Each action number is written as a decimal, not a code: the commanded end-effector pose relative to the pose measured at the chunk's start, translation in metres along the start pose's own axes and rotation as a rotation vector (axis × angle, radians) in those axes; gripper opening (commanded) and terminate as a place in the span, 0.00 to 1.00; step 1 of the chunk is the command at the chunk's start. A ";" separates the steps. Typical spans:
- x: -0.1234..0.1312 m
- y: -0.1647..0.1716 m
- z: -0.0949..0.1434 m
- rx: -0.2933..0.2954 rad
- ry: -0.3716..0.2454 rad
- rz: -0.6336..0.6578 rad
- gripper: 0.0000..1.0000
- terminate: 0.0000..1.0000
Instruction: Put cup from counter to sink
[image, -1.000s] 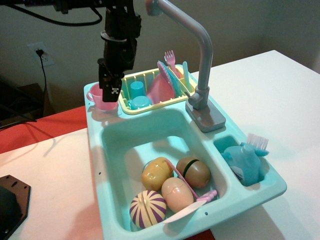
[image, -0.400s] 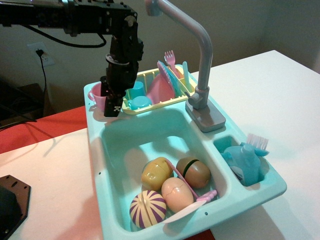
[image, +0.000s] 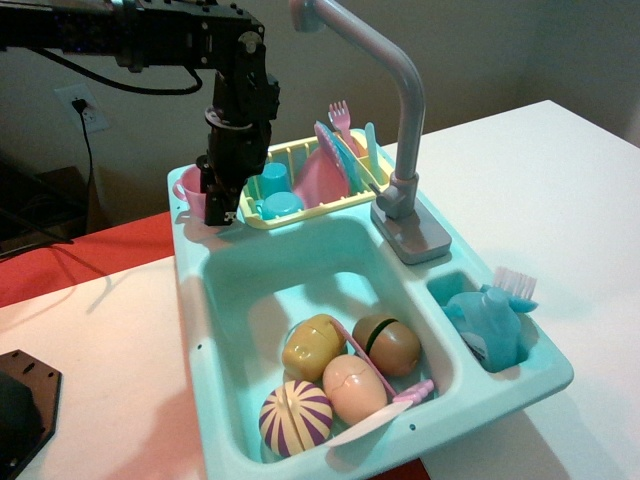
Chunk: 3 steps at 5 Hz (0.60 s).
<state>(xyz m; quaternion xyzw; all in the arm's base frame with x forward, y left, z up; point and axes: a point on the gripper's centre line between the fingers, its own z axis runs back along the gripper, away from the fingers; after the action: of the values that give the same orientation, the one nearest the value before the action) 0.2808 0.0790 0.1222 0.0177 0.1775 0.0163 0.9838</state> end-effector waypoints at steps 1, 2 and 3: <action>-0.005 0.004 0.026 0.003 -0.092 0.000 0.00 0.00; 0.001 -0.003 0.049 0.001 -0.128 -0.006 0.00 0.00; 0.006 -0.010 0.056 -0.003 -0.136 -0.032 0.00 0.00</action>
<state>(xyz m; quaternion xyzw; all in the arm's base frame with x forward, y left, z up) 0.3132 0.0567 0.1626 0.0047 0.1317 -0.0091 0.9912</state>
